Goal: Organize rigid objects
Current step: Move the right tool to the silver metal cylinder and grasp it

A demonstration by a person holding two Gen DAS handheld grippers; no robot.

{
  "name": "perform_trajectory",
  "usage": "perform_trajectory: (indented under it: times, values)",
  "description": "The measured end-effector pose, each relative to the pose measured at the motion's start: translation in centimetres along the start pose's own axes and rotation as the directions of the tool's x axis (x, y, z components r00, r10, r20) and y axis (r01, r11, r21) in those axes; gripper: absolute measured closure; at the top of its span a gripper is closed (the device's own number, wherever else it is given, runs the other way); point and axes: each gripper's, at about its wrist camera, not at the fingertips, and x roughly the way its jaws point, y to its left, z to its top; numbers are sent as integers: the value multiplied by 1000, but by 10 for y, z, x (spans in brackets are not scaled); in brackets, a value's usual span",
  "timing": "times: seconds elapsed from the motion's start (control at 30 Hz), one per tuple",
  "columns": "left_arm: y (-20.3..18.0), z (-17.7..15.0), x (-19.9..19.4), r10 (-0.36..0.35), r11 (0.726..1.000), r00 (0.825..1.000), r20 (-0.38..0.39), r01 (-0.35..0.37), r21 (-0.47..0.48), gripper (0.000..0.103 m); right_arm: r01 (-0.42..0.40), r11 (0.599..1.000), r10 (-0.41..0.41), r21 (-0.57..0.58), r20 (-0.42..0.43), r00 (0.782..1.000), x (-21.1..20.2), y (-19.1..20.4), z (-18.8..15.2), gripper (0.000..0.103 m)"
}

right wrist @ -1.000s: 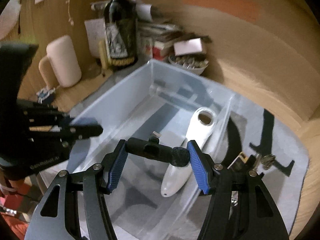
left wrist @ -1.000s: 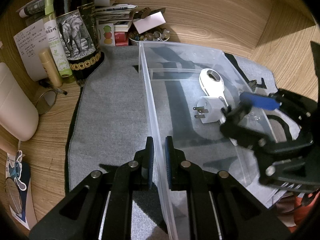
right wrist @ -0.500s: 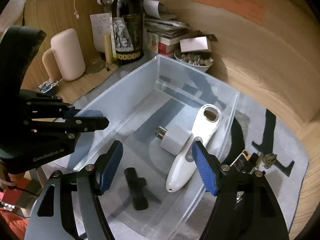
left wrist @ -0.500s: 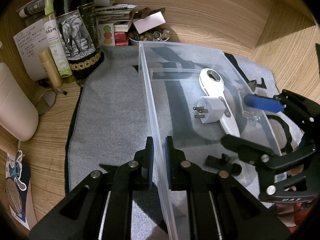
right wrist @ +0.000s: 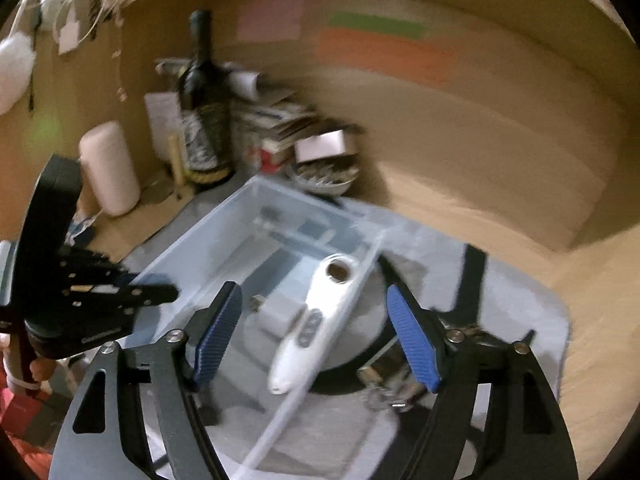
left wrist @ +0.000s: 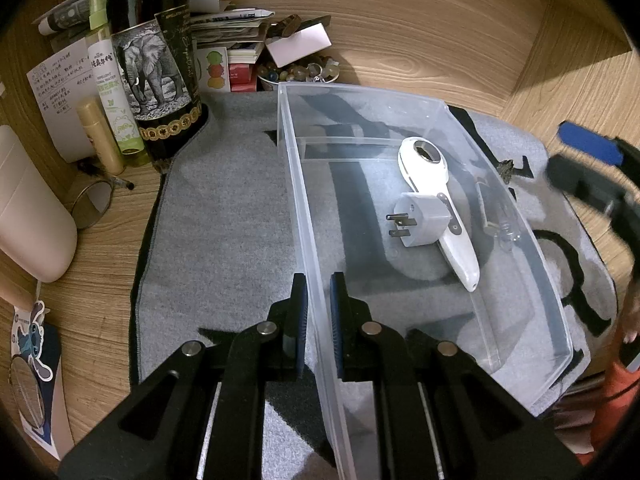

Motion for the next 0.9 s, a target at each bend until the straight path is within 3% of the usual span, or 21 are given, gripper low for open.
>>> perform_trajectory:
  times: [0.2,0.33,0.57,0.9]
  values:
    - [-1,0,0,1,1000,1000,0,-1,0,93,78,993,-82,83,41,996,-12,-40,-1,24]
    - [0,0,0,-1,1000,1000,0,1,-1,93,111,982,-116,151,21,993,-6,-67,-6,24]
    - [0,0,0,-1,1000,1000,0,1,-1,93,143,963,-130,226,-74,989,25,-97,-31,24]
    - [0,0,0,-2,1000,1000,0,2,-1,93,150,963,-97,222,-233,968,70,-102,-74,25]
